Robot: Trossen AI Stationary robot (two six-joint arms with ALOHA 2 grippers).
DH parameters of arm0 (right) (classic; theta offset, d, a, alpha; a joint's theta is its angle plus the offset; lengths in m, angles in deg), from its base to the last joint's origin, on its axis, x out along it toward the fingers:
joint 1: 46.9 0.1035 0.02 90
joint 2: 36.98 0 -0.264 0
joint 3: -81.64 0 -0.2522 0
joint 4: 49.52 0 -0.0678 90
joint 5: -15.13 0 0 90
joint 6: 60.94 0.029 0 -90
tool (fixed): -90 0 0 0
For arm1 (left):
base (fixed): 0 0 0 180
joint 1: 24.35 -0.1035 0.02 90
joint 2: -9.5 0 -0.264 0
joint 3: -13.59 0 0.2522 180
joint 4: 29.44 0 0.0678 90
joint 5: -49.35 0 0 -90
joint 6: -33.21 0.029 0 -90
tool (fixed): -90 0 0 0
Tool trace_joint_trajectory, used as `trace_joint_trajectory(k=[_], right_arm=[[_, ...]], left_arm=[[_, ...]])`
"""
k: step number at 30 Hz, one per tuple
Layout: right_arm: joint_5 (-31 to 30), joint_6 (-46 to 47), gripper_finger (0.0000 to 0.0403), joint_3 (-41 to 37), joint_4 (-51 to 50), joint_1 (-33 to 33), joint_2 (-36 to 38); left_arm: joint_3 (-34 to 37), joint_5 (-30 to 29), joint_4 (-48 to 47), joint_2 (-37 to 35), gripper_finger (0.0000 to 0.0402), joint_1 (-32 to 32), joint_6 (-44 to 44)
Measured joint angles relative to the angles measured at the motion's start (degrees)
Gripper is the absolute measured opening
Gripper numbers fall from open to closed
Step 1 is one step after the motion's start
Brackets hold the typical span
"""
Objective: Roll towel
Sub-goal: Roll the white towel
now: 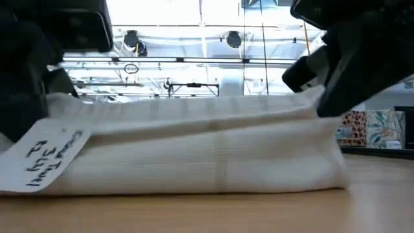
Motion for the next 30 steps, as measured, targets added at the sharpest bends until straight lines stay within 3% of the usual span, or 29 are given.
trace_joint_trajectory(k=[5, 10, 15, 19, 26, 30], right_arm=[[-6.66, -2.26, 0.0048, -0.11, -3.31, 1.25, 0.0], [-11.61, -8.0, 0.0094, -0.11, -2.74, 3.67, -0.04], [-12.55, -16.06, 0.0116, -0.09, 7.79, 7.96, -1.24], [-21.26, -18.72, 0.0126, -0.02, 19.64, 9.55, -6.18], [-25.28, -22.1, 0.0162, -0.07, 34.17, 7.96, -14.88], [-26.29, -18.86, 0.0174, -0.05, 35.87, 6.12, -17.45]], left_arm=[[1.52, 6.99, -0.67, -0.01, 0.0008, -4.01, -1.16], [3.22, 8.26, 1.19, -0.16, 0.0008, -5.99, -4.02], [3.78, 8.18, 4.79, 0.02, 0.0014, -6.05, -4.01], [3.81, 8.09, 5.63, 0.04, 0.0016, -6.05, -4.98], [3.81, 8.0, 5.71, 0.04, 0.0018, -6.05, -5.11], [3.81, 8.24, 5.65, 0.04, 0.0019, -6.05, -5.12]])
